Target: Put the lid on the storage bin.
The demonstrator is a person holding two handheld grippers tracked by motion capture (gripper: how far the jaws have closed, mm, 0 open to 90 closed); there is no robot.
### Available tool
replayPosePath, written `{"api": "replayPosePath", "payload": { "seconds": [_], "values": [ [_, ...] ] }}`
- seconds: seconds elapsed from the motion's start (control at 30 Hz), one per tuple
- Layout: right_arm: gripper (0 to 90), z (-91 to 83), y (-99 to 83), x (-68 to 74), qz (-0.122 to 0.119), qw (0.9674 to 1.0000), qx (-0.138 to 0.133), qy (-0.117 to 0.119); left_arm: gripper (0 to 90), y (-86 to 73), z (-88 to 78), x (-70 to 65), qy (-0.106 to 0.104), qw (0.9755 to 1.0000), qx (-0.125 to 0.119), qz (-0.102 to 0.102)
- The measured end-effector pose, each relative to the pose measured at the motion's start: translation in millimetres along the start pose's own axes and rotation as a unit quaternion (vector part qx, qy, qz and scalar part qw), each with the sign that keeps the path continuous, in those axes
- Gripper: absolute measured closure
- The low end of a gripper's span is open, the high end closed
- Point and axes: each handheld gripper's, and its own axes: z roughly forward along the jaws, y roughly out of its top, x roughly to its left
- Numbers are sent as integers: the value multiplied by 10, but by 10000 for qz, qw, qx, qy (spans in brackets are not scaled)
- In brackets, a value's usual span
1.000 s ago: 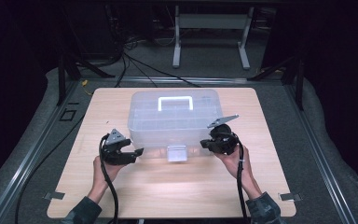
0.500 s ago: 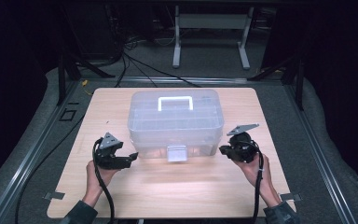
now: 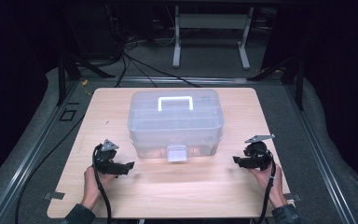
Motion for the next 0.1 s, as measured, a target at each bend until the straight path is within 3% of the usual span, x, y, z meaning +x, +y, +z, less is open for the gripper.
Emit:
{"api": "replayPosePath", "payload": {
  "seconds": [0.07,0.1],
  "values": [
    [210,44,-56,-37,57,9997,131,-188,31,-6,36,11,21,10000,68,9],
    [190,65,-85,-61,81,9998,131,-113,26,-9,51,21,3,9999,108,15]
  ]
}}
